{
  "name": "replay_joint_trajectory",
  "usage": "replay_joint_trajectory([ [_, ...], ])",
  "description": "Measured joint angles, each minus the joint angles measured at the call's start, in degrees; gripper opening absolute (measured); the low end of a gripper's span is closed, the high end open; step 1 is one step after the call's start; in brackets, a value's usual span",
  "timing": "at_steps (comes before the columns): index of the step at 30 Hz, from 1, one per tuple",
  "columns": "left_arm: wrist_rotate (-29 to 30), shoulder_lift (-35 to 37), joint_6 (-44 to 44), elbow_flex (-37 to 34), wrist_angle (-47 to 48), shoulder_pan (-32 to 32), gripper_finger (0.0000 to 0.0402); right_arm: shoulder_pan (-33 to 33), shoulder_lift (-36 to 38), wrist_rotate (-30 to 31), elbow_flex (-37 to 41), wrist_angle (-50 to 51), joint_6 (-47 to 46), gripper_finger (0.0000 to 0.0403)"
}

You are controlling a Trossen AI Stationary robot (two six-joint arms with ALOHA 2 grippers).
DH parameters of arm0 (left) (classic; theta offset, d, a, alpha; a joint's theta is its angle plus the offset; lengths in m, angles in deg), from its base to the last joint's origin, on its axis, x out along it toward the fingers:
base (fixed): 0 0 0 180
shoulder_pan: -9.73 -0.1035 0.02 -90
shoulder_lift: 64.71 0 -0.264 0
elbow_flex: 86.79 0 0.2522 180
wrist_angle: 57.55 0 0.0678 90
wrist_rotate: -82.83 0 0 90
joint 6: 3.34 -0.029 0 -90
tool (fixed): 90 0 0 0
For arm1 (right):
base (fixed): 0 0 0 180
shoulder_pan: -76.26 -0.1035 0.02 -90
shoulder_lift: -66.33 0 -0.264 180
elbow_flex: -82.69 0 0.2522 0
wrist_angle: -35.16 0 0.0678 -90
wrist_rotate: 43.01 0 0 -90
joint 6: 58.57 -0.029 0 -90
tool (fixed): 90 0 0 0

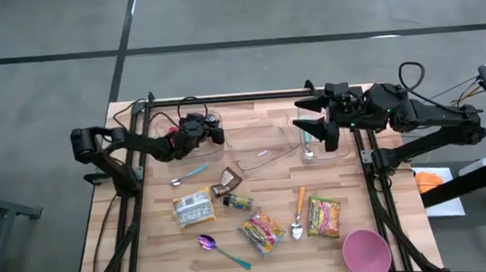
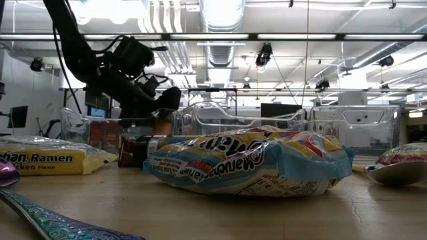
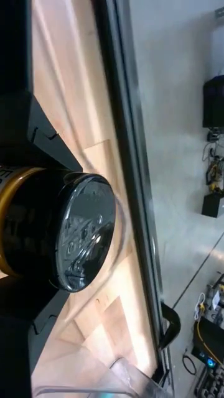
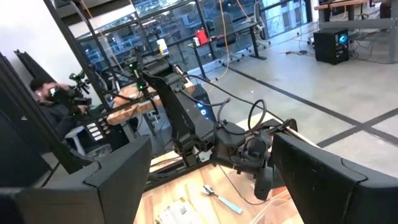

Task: Pick & Place Food Item
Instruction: Put the orange seasoning bottle into the left transparent bin, then put the yellow noodle pack into the middle transparent bin

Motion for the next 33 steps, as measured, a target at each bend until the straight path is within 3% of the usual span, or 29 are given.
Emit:
replay_joint_trajectory([
  [6,-0.11,-0.59,1.01,0.00,-0.20,0.06,0.0214,0.02,0.67,0.00,0.00,0.14,0.00,0.0327],
  [14,-1.87,-0.48,2.10,0.00,0.09,0.02,0.0282,0.02,1.35,0.01,0.00,0.15,0.10,0.0327],
  [27,-3.55,7.32,0.65,-0.02,1.35,0.07,0.0291,0.02,1.36,0.02,0.00,0.15,0.87,0.0327],
  [30,-9.12,12.14,3.54,0.10,3.79,0.04,0.0290,0.02,1.39,0.02,0.00,0.16,0.70,0.0327],
  [33,-18.06,18.10,6.79,2.90,14.43,0.25,0.0279,0.04,2.24,0.08,0.00,1.60,-0.69,0.0327],
])
